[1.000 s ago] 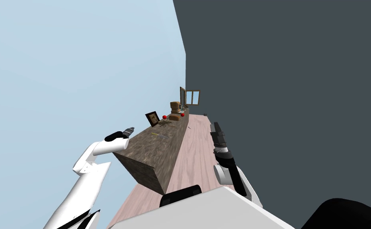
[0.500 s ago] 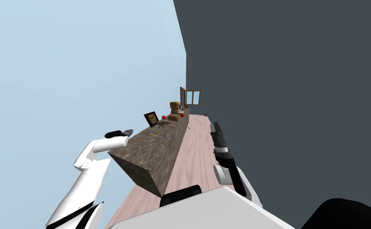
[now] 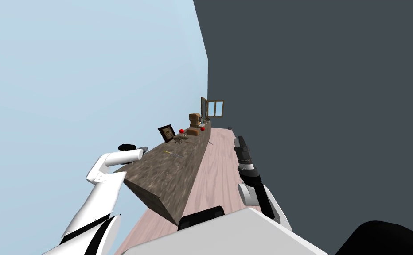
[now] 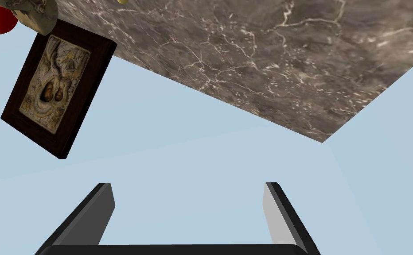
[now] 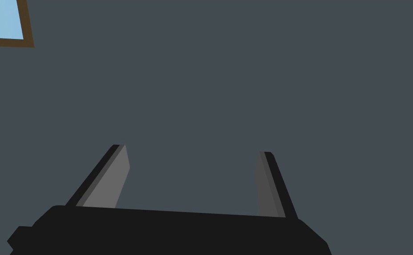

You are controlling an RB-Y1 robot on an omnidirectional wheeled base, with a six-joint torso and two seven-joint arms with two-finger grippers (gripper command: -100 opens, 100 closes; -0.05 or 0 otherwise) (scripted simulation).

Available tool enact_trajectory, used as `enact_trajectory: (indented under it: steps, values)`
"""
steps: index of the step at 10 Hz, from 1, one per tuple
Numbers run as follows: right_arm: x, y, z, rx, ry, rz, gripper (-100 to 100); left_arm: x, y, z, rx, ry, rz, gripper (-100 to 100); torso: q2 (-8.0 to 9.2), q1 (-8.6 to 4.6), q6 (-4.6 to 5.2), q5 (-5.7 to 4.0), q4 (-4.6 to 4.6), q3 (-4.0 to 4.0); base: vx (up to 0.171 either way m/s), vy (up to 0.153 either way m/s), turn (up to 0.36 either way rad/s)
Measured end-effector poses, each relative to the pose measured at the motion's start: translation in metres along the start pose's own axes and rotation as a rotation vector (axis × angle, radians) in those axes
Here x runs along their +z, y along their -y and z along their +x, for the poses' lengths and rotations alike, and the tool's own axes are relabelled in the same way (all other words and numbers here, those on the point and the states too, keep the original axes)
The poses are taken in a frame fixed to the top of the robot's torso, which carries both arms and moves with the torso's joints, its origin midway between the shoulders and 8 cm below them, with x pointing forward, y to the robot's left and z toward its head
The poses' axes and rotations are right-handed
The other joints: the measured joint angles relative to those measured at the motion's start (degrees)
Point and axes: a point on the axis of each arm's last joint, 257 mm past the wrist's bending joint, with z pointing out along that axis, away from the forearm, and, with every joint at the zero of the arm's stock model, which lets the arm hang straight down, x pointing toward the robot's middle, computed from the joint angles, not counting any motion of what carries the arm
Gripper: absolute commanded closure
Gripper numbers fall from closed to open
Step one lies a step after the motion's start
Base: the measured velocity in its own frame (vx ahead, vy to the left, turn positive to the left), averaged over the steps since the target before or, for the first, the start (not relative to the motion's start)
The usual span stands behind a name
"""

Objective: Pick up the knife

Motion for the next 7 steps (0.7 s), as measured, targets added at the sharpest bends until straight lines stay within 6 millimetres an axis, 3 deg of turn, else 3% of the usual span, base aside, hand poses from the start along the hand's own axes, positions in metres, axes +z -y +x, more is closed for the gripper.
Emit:
enact_trajectory:
  steps: [7]
  values:
    - [0.0,0.0,0.0,0.0,0.0,0.0,0,0.007,-0.042,0.042,0.035,-0.202,-0.187,-100,-0.17,0.03,0.01,-0.01,-0.05,-0.11,0.109,-0.072,0.029]
